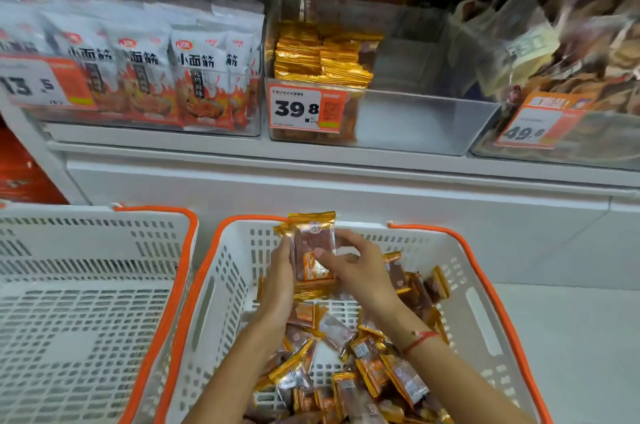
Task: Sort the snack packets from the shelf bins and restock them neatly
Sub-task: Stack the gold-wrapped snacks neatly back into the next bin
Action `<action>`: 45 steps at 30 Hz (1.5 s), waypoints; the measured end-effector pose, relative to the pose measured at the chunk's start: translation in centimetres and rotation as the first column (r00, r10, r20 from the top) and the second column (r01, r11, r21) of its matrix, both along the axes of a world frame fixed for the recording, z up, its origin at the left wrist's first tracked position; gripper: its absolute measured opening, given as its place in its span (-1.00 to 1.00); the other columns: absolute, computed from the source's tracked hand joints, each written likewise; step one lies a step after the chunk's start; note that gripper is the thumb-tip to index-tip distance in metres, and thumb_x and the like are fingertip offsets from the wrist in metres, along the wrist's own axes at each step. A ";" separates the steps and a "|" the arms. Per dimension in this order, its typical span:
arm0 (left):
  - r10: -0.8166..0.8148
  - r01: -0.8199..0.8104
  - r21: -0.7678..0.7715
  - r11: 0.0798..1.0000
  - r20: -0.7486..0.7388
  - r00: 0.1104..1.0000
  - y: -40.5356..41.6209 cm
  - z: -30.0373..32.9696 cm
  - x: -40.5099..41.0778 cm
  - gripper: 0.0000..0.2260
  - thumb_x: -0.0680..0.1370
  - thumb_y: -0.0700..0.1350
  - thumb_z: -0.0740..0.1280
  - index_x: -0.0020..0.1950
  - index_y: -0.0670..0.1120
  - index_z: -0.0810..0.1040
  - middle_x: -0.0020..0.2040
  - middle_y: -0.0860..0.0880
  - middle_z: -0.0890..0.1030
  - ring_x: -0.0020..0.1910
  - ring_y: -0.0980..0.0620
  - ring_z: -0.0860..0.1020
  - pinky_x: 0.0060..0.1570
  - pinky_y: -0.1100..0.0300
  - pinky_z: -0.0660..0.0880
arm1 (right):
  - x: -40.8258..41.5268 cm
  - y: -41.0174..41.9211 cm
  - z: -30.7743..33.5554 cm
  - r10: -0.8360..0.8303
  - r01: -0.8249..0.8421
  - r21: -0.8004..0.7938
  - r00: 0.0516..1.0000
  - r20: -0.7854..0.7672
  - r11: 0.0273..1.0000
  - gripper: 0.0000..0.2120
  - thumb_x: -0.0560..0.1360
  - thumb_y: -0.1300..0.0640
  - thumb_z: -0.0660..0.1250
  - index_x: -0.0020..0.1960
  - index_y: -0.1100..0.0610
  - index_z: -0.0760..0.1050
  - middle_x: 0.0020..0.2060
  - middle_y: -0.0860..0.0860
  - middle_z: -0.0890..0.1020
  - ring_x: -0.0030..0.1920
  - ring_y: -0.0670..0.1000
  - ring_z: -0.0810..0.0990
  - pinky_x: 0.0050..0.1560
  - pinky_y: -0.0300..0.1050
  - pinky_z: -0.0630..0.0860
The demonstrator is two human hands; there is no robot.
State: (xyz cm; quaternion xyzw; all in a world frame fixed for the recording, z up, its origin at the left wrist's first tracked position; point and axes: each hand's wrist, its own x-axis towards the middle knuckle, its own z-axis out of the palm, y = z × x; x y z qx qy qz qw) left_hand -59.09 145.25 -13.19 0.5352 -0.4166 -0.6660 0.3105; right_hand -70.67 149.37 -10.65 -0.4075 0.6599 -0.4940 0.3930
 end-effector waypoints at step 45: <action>0.618 0.361 -0.880 0.309 0.474 0.627 -19.4 17.0 -2.6 -0.42 0.54 0.25 -0.07 0.37 -0.03 0.43 0.34 -0.02 0.50 0.32 -0.02 0.39 0.37 0.04 0.20 | -19.1 -26.6 15.0 0.134 -0.051 0.163 0.823 -0.552 0.985 -0.64 0.47 0.27 0.40 0.25 0.15 0.46 0.14 0.11 0.58 0.13 0.10 0.54 0.13 -0.08 0.51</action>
